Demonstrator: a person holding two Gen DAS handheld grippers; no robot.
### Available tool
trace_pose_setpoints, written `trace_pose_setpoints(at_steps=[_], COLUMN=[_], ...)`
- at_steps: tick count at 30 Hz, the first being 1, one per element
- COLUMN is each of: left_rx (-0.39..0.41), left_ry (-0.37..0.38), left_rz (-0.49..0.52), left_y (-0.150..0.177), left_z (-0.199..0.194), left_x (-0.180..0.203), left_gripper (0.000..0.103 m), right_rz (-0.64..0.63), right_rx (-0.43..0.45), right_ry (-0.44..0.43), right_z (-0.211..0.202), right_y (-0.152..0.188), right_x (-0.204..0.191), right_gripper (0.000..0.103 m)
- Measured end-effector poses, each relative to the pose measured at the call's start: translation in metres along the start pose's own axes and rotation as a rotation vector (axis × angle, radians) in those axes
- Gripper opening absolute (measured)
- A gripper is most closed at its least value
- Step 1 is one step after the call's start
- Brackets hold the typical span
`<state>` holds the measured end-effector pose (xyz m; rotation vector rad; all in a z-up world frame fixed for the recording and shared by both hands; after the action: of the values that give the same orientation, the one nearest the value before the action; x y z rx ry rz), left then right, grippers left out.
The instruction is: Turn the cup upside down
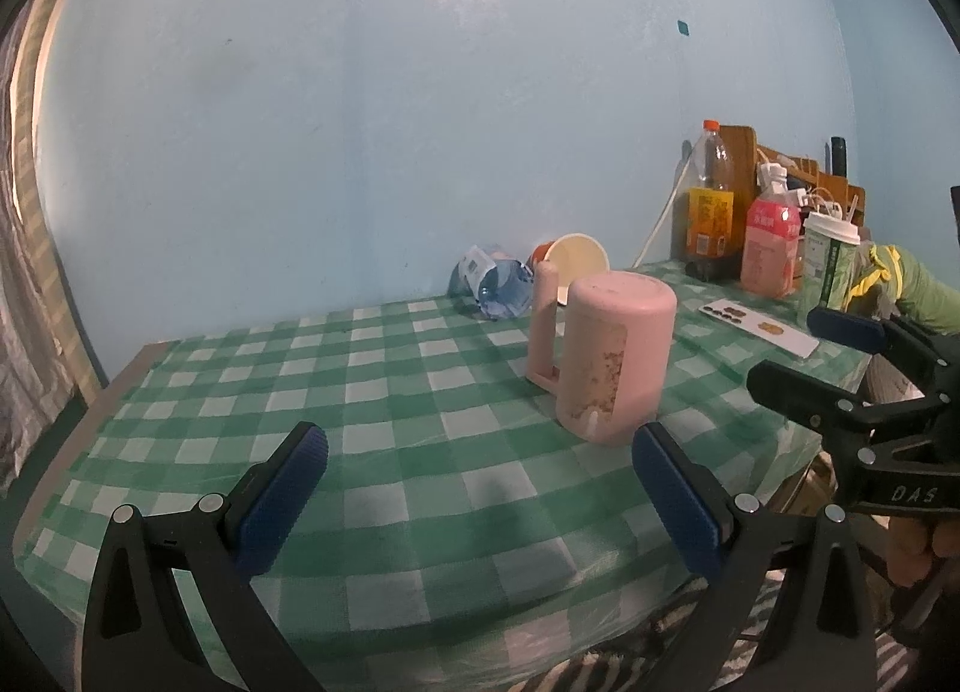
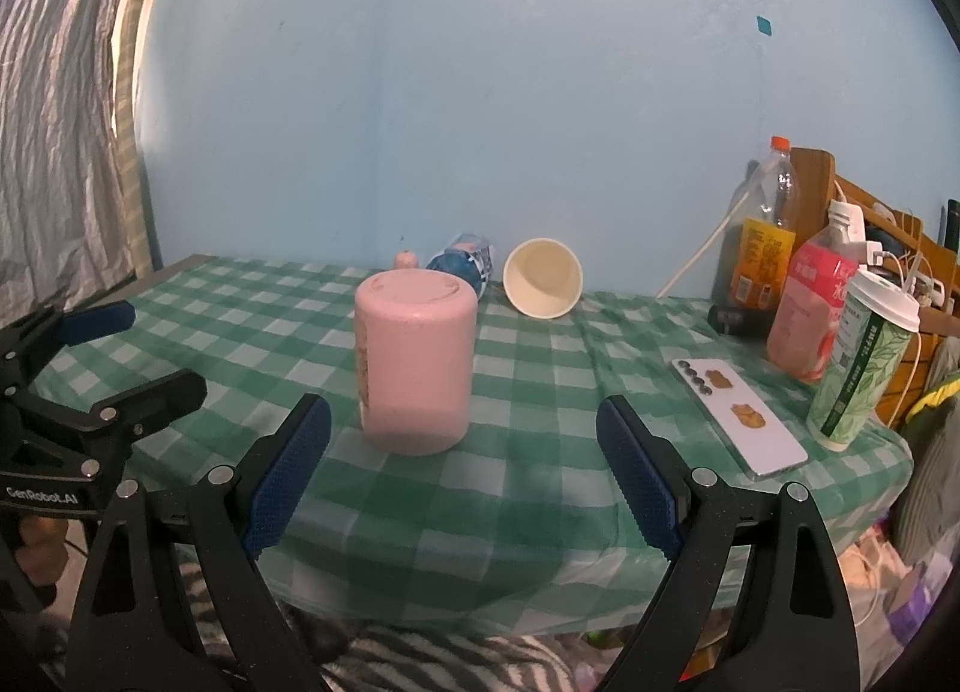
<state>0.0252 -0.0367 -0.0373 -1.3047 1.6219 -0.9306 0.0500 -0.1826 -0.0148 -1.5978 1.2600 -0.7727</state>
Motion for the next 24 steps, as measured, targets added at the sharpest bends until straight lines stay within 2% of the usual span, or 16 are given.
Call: trace_pose_setpoints(at_steps=[5,24], left_rx=[-0.019,-0.030], left_ry=[-0.025,-0.027], left_rz=[0.007,0.048], left_y=[0.0018,0.0051], left_z=[0.0041,0.0056], left_x=[-0.0011,0.0037], left_gripper=[0.103,0.103], right_rz=[-0.002,-0.005], right_rx=[-0.002,-0.008], right_ry=[-0.001,-0.001], right_z=[0.0001,0.0013], right_y=[-0.0001,0.0019], right_x=[-0.0004,-0.0007], right_gripper=[0.089,0.089])
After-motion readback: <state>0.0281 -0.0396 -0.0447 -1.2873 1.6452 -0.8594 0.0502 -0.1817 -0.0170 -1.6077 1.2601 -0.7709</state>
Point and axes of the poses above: each gripper's, at about its wrist camera, not at the fingertips, and z roughly the way its jaws point, x to its right, y to its underside, the point moved 4 cm from there along z, roughly the way its jaws point, and after that the axes turned 7 degrees about z, right-handed, at the moved point
